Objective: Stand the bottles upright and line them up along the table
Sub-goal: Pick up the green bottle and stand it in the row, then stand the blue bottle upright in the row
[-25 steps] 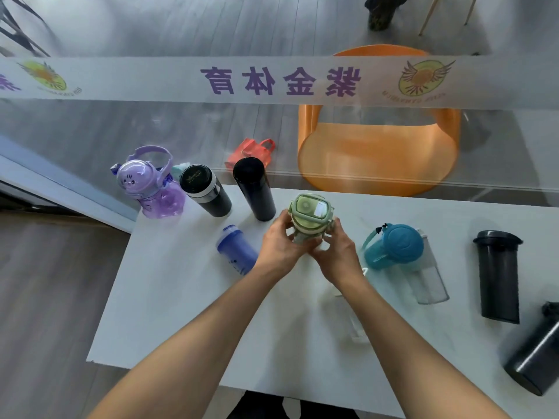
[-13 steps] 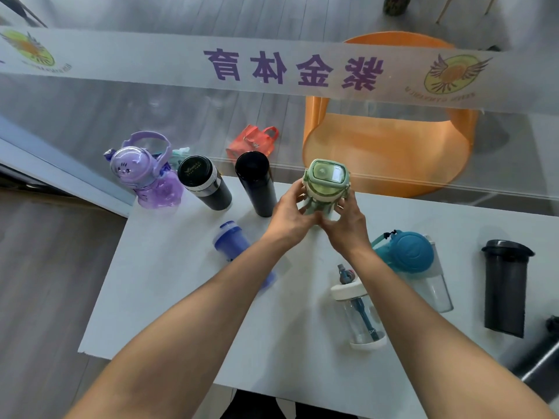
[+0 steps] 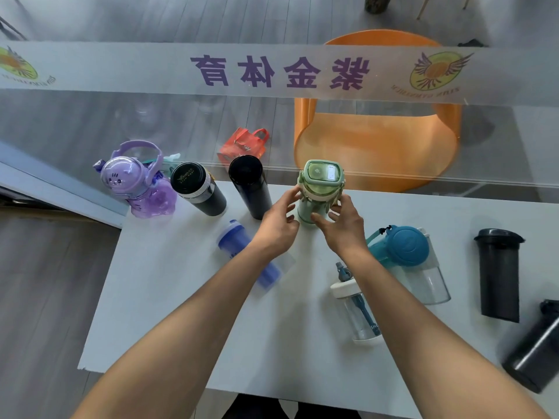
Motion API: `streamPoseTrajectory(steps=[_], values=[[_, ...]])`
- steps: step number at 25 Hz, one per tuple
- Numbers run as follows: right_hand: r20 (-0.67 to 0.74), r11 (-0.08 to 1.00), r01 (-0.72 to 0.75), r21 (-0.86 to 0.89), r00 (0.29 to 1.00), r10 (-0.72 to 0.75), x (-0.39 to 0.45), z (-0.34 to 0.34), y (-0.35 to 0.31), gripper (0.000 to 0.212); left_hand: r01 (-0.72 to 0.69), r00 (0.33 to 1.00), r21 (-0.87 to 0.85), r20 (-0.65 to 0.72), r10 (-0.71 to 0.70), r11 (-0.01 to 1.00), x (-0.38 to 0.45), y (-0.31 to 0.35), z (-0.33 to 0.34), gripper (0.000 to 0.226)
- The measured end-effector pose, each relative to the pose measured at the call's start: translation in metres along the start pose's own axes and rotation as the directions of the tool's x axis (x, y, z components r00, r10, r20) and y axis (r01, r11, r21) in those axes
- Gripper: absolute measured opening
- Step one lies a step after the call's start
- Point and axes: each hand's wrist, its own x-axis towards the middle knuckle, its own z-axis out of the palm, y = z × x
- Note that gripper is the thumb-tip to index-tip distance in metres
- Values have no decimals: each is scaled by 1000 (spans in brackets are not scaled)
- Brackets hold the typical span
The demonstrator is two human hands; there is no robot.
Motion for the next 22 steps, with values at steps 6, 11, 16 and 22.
streamPoseTrajectory(steps=[6,11,16,22], values=[[16,999,13,40,1000,-14,6,0,-7,66,-2,996,29,87,0,1000,-2,-1,-6,79],[-10,999,-39,29,999,40,1,6,-7,66,4,991,43,130,-10,999,-3,2,-10,81],[-75,999,-52,8,996,52,-29,-5,-17,74,-2,999,57,34,0,998,-18,8,-11,64],[-214,984,153,-95,962,-170,-101,-48,-11,45,-93,994,118,59,87,989,-55,-4,15,37]])
